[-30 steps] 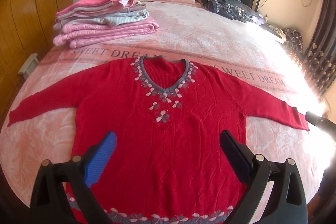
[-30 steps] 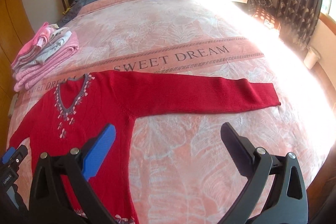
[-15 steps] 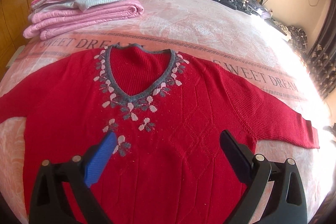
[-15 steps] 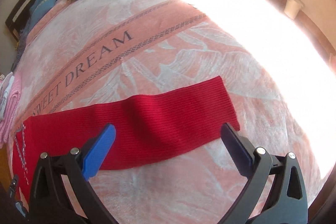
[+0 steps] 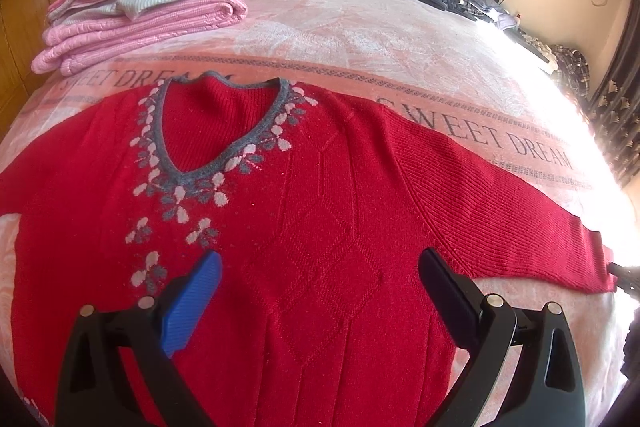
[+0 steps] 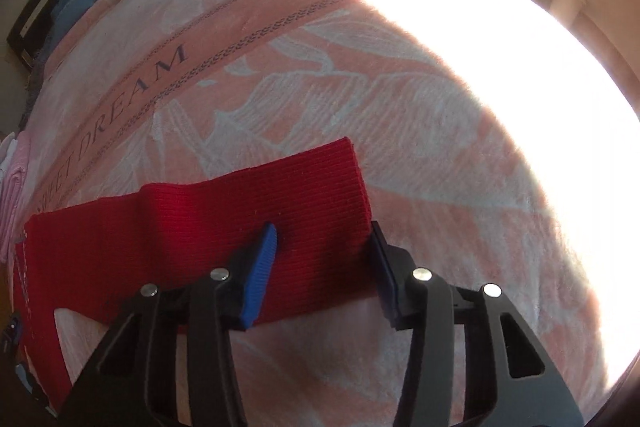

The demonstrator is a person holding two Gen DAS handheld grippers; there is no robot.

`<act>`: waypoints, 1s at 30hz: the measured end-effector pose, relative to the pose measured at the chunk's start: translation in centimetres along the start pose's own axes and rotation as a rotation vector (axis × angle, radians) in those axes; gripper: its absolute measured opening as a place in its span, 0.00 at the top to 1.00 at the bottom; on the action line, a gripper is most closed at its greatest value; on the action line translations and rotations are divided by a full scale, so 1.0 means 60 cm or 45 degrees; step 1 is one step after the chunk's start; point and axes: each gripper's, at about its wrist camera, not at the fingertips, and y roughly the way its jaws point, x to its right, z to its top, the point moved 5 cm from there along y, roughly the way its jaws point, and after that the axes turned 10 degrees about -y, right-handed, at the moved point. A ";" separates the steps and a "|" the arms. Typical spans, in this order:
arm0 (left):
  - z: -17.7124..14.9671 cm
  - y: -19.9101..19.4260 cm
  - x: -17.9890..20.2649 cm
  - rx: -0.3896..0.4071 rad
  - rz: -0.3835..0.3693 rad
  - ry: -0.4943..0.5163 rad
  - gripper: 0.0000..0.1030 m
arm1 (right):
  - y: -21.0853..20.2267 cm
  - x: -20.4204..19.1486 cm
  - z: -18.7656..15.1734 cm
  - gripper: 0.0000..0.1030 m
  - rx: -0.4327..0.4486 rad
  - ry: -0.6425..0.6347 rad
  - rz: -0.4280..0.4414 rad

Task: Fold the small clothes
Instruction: 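Reach the right tool to the red sweater's sleeve cuff and grasp it, then carry the held sleeve across the sweater body toward the other sleeve with the right tool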

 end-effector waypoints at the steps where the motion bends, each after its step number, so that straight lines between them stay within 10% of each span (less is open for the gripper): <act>1: -0.002 -0.001 0.003 0.002 -0.001 0.012 0.04 | -0.004 0.001 0.000 0.84 0.015 0.011 0.037; 8: 0.008 -0.015 -0.019 0.031 -0.006 0.011 0.04 | -0.077 0.016 0.026 0.95 0.230 0.102 0.233; 18: 0.038 -0.016 -0.124 0.024 0.093 -0.039 0.04 | -0.027 0.045 -0.014 0.95 0.072 0.232 -0.013; 30: 0.082 -0.044 -0.265 0.030 0.107 -0.123 0.04 | -0.116 -0.352 0.061 0.95 0.216 -0.161 0.293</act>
